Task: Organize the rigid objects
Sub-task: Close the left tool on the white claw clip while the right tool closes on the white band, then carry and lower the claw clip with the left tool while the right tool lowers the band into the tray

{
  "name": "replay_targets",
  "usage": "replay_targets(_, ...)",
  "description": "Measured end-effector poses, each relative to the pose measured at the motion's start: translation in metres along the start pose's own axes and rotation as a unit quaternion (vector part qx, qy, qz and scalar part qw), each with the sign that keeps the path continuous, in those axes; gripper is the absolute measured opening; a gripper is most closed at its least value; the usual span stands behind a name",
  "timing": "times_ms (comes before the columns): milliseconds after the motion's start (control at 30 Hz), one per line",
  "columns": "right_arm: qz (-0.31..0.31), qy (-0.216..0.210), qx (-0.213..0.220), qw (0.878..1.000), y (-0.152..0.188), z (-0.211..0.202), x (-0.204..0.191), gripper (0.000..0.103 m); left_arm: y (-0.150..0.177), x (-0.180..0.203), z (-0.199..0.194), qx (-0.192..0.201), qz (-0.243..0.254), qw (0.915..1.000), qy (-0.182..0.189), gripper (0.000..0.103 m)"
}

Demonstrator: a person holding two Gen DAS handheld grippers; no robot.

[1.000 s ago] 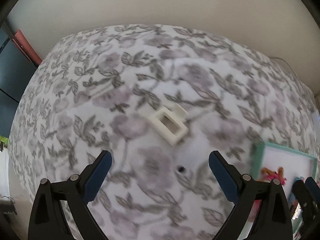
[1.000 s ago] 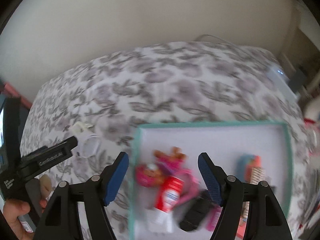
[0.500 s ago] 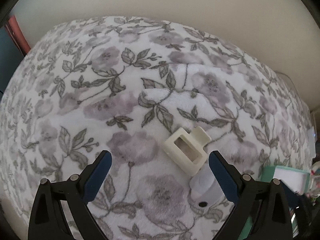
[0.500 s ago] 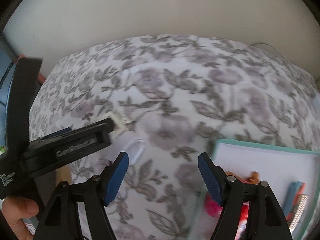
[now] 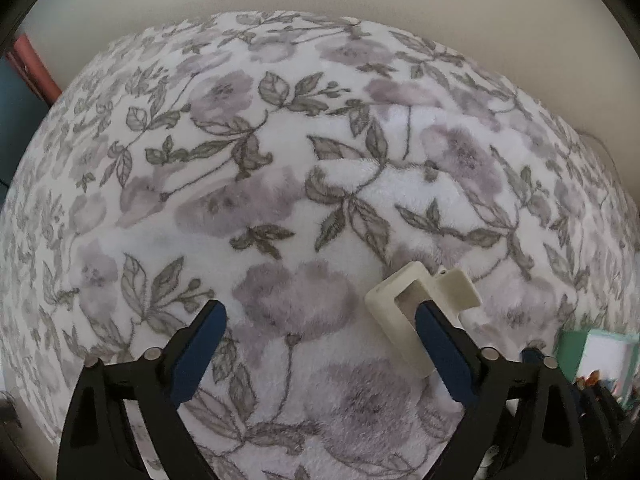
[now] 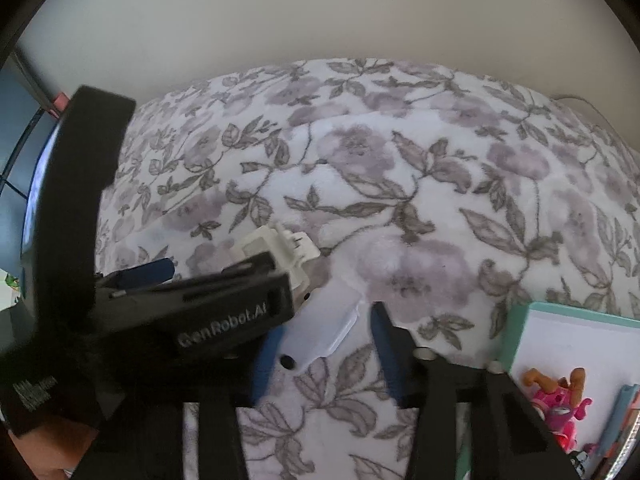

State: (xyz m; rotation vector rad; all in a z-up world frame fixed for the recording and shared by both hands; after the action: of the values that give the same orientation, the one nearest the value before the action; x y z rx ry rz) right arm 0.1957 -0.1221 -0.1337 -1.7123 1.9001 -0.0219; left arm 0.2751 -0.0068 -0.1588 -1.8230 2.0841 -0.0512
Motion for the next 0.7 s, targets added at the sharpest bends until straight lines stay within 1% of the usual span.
replay_targets(33,0.001,0.003,-0.005,1.000,0.002,0.001,0.001,0.033,0.002,0.002,0.001,0.000,0.001,1.0000,0.001,0.076)
replay_targets(67,0.001,0.003,-0.006,1.000,0.002,0.000,0.002,0.031,0.005,0.004,0.002,-0.006,0.002,1.0000,0.007,0.074)
replay_targets(100,0.002,0.005,-0.004,1.000,0.003,-0.001,0.004,0.029,0.007,0.007,0.002,-0.009,-0.001,0.9998,0.019,0.069)
replay_targets(133,0.004,0.006,-0.004,1.000,0.003,-0.002,0.006,0.025,0.009,0.011,0.001,-0.009,-0.002,0.9996,0.027,0.063)
replay_targets(167,0.007,0.007,-0.003,1.000,0.004,-0.003,0.008,0.022,0.010,0.013,-0.001,-0.006,-0.001,0.9995,0.031,0.059)
replay_targets(200,0.009,0.010,-0.004,1.000,0.005,-0.004,0.011,0.021,0.010,0.016,-0.003,-0.002,0.003,0.9994,0.034,0.052)
replay_targets(233,0.011,0.009,-0.004,1.000,0.006,-0.005,0.013,0.021,0.011,0.019,-0.005,0.000,0.006,0.9992,0.039,0.042)
replay_targets(267,0.014,0.006,-0.004,1.000,0.006,-0.005,0.014,0.020,0.012,0.023,-0.007,0.000,0.008,0.9989,0.047,0.036)
replay_targets(300,0.018,0.003,-0.004,1.000,0.008,-0.005,0.015,0.020,0.013,0.027,-0.008,-0.002,0.007,0.9982,0.060,0.024)
replay_targets(333,0.019,0.003,-0.004,1.000,0.009,-0.006,0.016,0.020,0.014,0.030,-0.010,-0.004,0.005,0.9978,0.066,0.021)
replay_targets(400,0.023,0.003,-0.006,1.000,0.012,-0.008,0.017,0.019,0.015,0.036,-0.012,0.006,0.008,0.9980,0.062,0.019)
replay_targets(433,0.024,0.002,-0.007,1.000,0.014,-0.009,0.018,0.019,0.016,0.040,-0.012,0.009,0.007,0.9978,0.065,0.016)
replay_targets(500,0.028,0.002,-0.006,1.000,0.017,-0.013,0.019,0.019,0.019,0.045,-0.013,0.003,-0.005,0.9967,0.081,0.013)
replay_targets(567,0.033,0.003,-0.005,0.999,0.019,-0.018,0.021,0.019,0.025,0.048,-0.015,0.001,-0.011,0.9963,0.086,0.012)
replay_targets(700,0.041,0.004,-0.001,0.999,0.030,-0.037,0.025,0.019,0.045,0.054,-0.024,-0.005,-0.007,0.9967,0.081,0.011)
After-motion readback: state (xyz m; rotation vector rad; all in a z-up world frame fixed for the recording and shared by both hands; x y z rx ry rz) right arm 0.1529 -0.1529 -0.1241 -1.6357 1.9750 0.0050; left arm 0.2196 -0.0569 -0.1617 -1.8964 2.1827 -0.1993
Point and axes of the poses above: each gripper's, at about its wrist camera, not at the fingertips, and z roughly the way its jaws point, x to its right, y to its underside, the point moved 7 cm from there along z, roughly the way its jaws point, and after that the axes turned 15 degrees about -y, right-handed, at the moved point
